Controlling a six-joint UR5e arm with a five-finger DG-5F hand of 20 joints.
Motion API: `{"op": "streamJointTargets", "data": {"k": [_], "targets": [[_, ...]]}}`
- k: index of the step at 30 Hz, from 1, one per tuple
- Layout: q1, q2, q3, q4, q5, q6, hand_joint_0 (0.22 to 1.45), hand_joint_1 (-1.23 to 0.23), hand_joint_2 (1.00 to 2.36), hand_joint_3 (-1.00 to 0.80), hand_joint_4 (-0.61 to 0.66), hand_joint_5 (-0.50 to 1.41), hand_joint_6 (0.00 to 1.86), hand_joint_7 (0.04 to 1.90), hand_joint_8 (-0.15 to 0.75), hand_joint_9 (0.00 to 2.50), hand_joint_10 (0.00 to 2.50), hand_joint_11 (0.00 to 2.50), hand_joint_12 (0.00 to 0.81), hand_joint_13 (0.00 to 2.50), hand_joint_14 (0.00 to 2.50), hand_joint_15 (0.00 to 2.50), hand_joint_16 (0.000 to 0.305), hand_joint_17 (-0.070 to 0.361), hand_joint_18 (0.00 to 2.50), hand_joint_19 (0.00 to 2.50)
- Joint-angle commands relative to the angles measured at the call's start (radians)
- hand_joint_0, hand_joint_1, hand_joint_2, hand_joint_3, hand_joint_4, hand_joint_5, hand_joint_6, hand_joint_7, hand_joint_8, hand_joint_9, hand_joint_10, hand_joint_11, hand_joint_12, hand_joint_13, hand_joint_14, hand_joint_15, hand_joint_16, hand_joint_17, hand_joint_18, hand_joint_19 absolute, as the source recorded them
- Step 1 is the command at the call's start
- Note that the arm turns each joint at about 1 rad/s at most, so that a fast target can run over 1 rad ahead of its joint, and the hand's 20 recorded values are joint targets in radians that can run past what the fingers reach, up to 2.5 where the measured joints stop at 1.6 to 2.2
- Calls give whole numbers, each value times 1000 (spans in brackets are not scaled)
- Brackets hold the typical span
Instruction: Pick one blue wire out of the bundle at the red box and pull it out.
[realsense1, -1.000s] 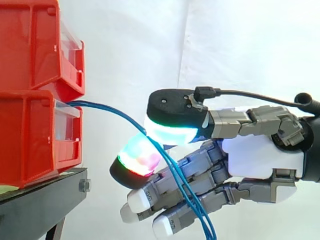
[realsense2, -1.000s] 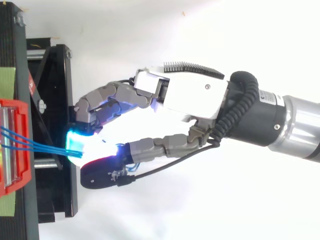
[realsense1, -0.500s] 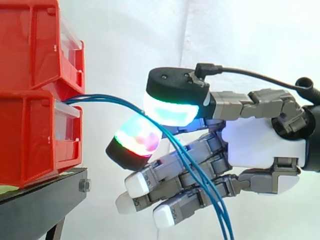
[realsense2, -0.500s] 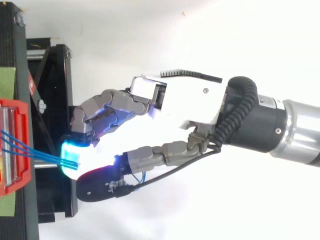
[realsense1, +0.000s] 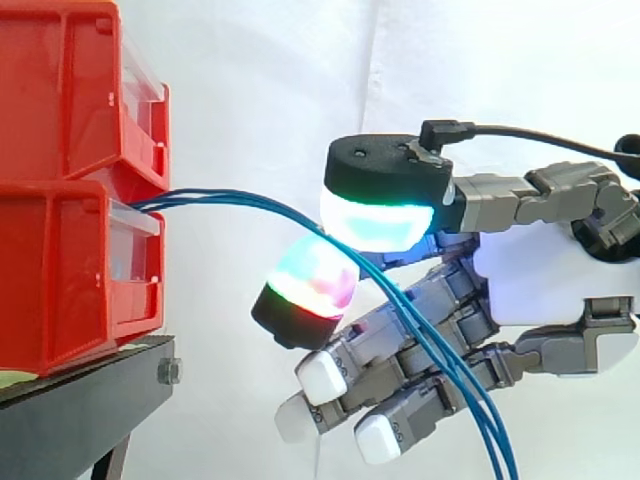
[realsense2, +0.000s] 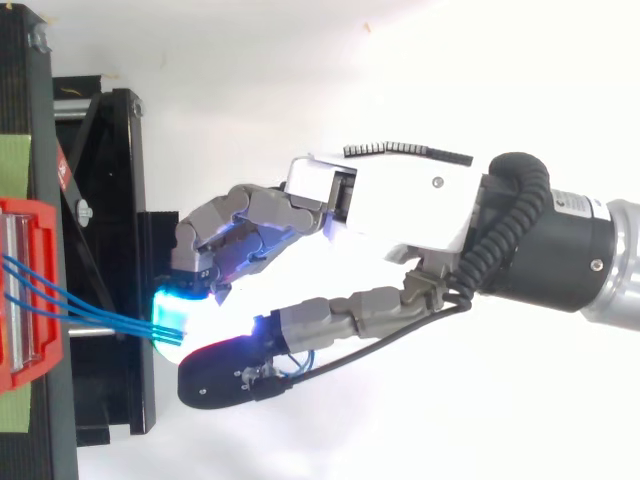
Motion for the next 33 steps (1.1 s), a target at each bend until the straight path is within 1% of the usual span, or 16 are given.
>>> {"op": "streamJointTargets", "data": {"k": [1,10,16,21,24,26,30,33], "targets": [[2,0,0,-4,1,32,599,-680,1020,-237,250,-218,888,941,389,750,15,496,480,574,7,208,62,140,701,395],[2,0,0,-16,2,103,563,-658,1013,-333,257,-214,884,947,396,755,15,489,491,575,7,216,64,144,696,399],[2,0,0,-22,2,116,548,-674,1007,-410,264,-214,883,962,401,760,14,498,495,576,7,220,65,145,700,408],[2,0,0,-21,1,127,529,-734,1000,-500,274,-213,885,961,409,762,14,504,501,579,7,222,66,148,712,403],[2,0,0,-21,1,132,537,-777,1000,-500,274,-212,885,969,405,763,14,507,498,578,7,221,65,147,709,397],[2,0,0,-22,1,138,567,-805,1000,-500,266,-212,887,980,400,764,14,504,491,581,7,221,64,144,700,393],[2,0,0,-24,-1,144,639,-826,1009,-409,259,-208,895,981,395,773,15,506,485,597,7,212,62,140,705,388],[2,0,0,-24,-1,146,657,-832,1011,-370,225,-209,895,1002,394,776,13,524,484,604,8,209,62,138,716,379]]}}
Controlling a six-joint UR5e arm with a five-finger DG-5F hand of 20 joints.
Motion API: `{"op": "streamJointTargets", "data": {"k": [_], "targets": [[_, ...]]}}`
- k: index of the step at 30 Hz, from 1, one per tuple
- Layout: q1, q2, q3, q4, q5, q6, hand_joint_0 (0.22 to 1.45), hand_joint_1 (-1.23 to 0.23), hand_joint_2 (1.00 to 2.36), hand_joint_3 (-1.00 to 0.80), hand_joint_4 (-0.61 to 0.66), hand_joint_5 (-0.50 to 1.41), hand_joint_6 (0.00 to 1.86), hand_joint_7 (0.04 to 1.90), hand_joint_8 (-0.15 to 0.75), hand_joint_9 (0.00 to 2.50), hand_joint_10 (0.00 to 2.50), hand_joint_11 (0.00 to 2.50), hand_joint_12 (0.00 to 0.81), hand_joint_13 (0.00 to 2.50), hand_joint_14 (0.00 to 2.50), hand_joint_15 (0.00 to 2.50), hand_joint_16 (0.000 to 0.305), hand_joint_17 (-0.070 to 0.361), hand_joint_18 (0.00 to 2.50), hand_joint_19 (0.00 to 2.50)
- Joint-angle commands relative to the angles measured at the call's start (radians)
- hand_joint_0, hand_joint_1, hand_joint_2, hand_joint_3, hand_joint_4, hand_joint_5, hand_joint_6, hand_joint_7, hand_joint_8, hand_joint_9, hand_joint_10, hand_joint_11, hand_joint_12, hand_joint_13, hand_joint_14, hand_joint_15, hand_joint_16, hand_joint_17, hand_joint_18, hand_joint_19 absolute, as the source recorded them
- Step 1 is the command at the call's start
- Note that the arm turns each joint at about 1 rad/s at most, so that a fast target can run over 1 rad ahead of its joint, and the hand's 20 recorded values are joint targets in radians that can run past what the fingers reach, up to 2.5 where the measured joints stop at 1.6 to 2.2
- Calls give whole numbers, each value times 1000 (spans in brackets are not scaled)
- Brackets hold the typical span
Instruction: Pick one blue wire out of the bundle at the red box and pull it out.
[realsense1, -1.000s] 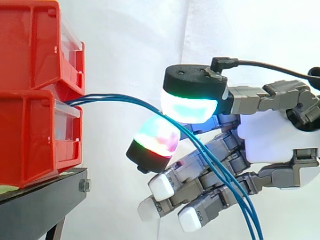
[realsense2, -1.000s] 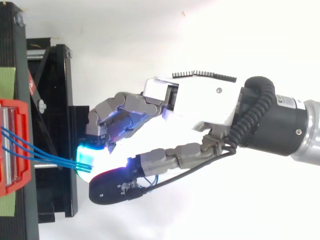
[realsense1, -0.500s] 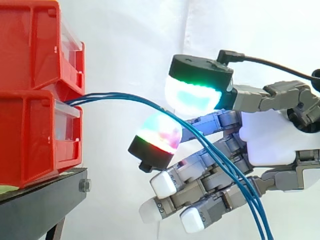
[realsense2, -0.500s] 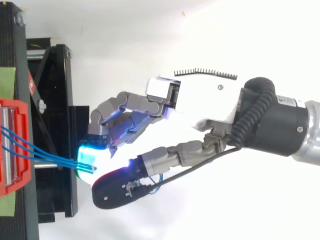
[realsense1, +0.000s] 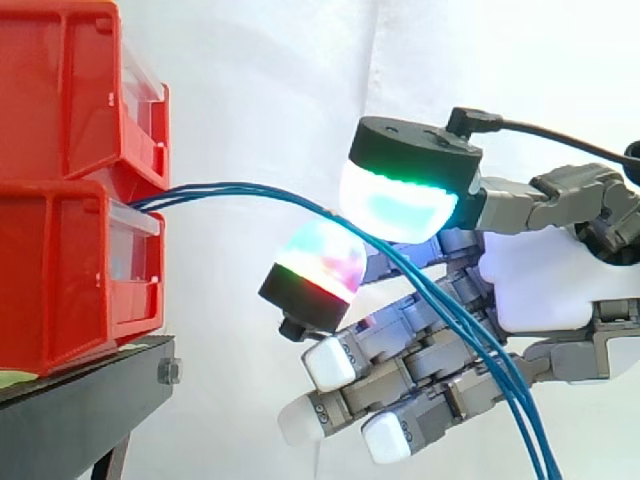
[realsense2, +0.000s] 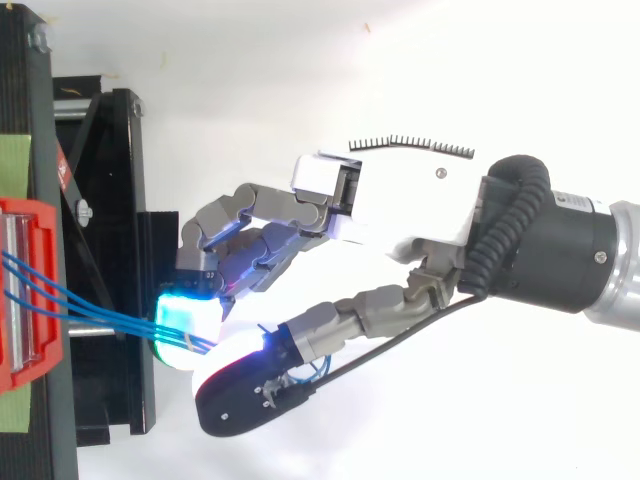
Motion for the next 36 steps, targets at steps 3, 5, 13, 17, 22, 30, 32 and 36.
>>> {"op": "streamJointTargets", "data": {"k": [3,5,13,17,22,30,32,36], "targets": [[0,0,0,1,-1,2,693,-860,1012,-360,220,-214,893,973,390,776,13,524,481,610,7,211,61,138,723,369],[0,0,0,1,-1,2,728,-897,1011,-364,231,-217,888,965,389,764,13,520,480,611,7,208,61,137,731,361],[0,0,0,0,-3,4,699,-957,1000,-500,272,-235,880,957,360,682,14,545,471,623,8,221,61,138,774,347],[0,0,0,1,-3,4,583,-908,1000,-500,280,-235,875,942,372,694,15,548,481,624,8,236,63,141,776,370],[0,0,0,1,-3,4,504,-600,1000,-500,273,-211,865,955,412,778,13,557,510,638,8,257,69,155,797,410],[0,0,0,4,-3,2,606,-679,1013,-336,244,-205,874,1009,400,804,14,554,492,635,8,254,64,143,762,433],[0,0,0,3,-3,2,611,-707,1015,-309,238,-205,878,1012,397,805,14,564,490,637,8,254,63,142,769,423],[0,0,0,1,-3,2,650,-787,1014,-311,210,-207,884,992,396,800,16,559,486,644,9,252,63,141,775,425]]}}
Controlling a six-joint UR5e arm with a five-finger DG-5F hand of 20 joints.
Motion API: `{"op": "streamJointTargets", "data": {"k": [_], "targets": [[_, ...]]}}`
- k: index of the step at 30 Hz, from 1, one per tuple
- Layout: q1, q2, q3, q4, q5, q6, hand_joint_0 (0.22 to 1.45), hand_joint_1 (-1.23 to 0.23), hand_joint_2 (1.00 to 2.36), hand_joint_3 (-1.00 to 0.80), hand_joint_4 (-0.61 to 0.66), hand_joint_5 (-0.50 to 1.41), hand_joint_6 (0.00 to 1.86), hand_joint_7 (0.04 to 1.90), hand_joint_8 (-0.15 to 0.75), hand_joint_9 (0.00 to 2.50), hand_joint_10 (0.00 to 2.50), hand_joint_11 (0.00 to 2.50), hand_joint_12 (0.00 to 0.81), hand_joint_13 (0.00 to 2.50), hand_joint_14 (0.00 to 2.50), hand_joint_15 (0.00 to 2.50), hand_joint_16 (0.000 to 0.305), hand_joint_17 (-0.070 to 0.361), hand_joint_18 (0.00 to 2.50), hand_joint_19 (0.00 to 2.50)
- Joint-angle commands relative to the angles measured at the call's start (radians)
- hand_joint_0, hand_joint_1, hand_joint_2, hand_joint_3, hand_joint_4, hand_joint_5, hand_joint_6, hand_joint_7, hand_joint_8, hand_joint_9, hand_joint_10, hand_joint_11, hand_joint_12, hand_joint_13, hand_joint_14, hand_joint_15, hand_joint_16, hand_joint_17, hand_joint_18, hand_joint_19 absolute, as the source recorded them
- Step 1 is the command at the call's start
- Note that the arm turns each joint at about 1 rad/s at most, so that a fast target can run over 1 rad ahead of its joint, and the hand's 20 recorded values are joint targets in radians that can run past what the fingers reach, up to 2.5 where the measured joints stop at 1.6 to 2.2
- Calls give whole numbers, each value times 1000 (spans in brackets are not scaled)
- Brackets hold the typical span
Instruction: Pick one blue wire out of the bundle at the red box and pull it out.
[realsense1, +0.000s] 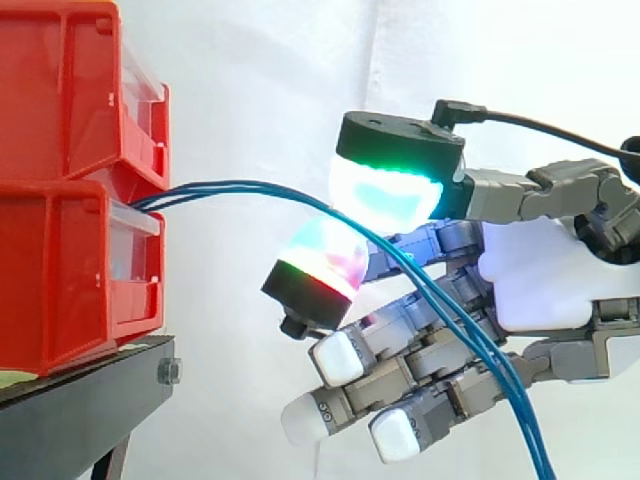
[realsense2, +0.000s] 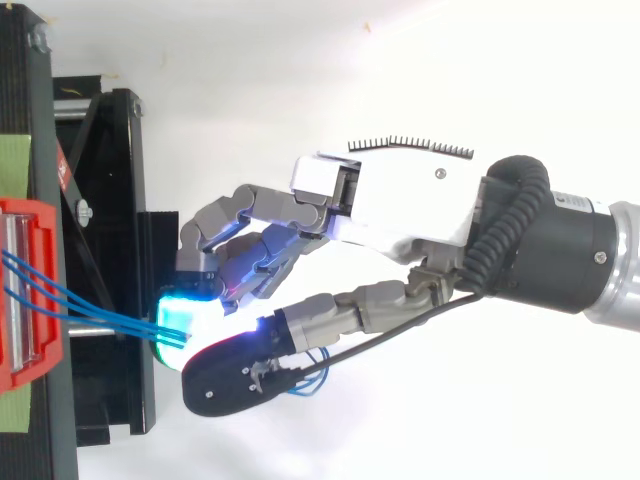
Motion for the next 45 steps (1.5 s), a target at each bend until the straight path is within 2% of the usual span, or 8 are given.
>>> {"op": "streamJointTargets", "data": {"k": [1,8,15,22,24,28,37,45], "targets": [[0,0,0,1,0,0,659,-809,1014,-310,209,-208,886,988,395,800,17,562,487,645,8,251,63,141,777,414],[0,0,1,-2,0,0,710,-932,1003,-462,263,-225,894,979,378,741,14,574,480,641,8,240,62,141,782,382],[0,0,3,-2,0,0,646,-974,1000,-500,281,-232,887,970,371,702,14,575,477,636,9,242,62,140,785,372],[0,0,3,-2,0,0,493,-726,1000,-500,286,-220,882,953,412,764,13,579,513,653,9,267,69,156,814,405],[0,-1,3,-2,0,0,527,-643,1000,-500,265,-213,877,977,407,784,16,576,504,650,9,267,67,150,792,426],[0,0,4,-2,0,0,566,-632,1008,-412,252,-208,881,992,402,808,16,567,496,648,9,263,65,147,781,433],[0,0,6,-2,0,0,692,-828,1013,-335,168,-213,899,973,394,831,16,601,483,674,9,258,62,140,806,411],[-3,0,14,-5,-5,11,766,-927,1000,-500,190,-220,893,981,367,779,17,600,469,676,9,245,60,136,820,355]]}}
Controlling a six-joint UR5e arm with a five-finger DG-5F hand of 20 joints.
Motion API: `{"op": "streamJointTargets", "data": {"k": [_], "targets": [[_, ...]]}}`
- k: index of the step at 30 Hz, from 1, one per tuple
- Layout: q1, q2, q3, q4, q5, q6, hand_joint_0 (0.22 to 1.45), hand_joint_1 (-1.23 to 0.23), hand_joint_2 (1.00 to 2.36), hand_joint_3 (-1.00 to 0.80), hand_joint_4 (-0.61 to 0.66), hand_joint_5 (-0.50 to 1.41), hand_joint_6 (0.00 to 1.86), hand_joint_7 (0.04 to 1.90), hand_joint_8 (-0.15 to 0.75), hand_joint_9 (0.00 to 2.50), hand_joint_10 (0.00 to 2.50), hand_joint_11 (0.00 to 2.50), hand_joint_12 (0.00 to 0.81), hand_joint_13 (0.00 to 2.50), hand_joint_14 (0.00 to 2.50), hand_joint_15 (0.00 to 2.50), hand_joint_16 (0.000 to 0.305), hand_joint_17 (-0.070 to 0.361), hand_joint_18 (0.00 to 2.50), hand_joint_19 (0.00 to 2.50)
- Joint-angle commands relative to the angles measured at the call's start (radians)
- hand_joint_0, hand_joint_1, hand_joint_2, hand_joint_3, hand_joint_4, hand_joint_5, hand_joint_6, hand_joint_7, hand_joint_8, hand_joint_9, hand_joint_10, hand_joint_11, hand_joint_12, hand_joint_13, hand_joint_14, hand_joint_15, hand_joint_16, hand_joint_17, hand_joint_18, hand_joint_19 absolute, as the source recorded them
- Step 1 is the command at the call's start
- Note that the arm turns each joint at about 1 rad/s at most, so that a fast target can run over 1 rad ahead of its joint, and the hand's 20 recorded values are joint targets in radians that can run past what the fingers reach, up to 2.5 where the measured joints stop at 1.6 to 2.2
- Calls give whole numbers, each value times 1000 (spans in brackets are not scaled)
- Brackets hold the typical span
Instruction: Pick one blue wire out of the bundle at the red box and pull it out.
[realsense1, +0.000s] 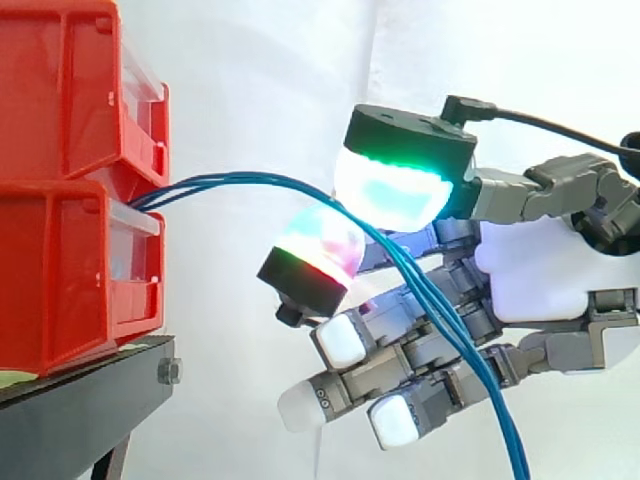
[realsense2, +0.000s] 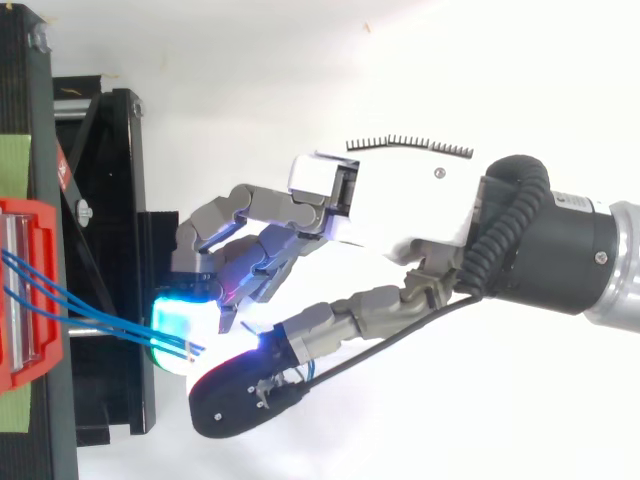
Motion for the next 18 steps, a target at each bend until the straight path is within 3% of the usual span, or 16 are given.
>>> {"op": "streamJointTargets", "data": {"k": [1,5,8,11,13,16,18], "targets": [[-2,0,2,-4,-4,6,765,-929,1000,-500,178,-220,893,970,367,779,17,594,468,676,9,252,61,136,820,354],[-3,0,8,-14,-14,12,717,-970,1000,-500,146,-222,885,979,362,766,15,598,468,677,9,254,60,136,823,351],[-3,0,15,-22,-17,12,604,-962,1000,-500,168,-222,882,977,364,766,16,594,470,676,9,264,61,137,818,365],[-5,0,19,-33,-26,12,505,-875,1000,-500,219,-214,879,967,397,789,14,611,499,681,9,274,66,149,838,386],[-5,0,21,-39,-29,14,475,-700,1000,-500,240,-205,876,966,421,827,15,605,515,691,9,284,69,156,853,396],[-5,0,22,-42,-29,14,506,-549,1000,-500,237,-192,867,1000,422,854,14,597,509,689,9,288,68,154,839,429],[-6,0,21,-42,-29,14,555,-525,1000,-500,228,-186,863,1036,414,870,14,589,500,682,9,289,65,147,813,454]]}}
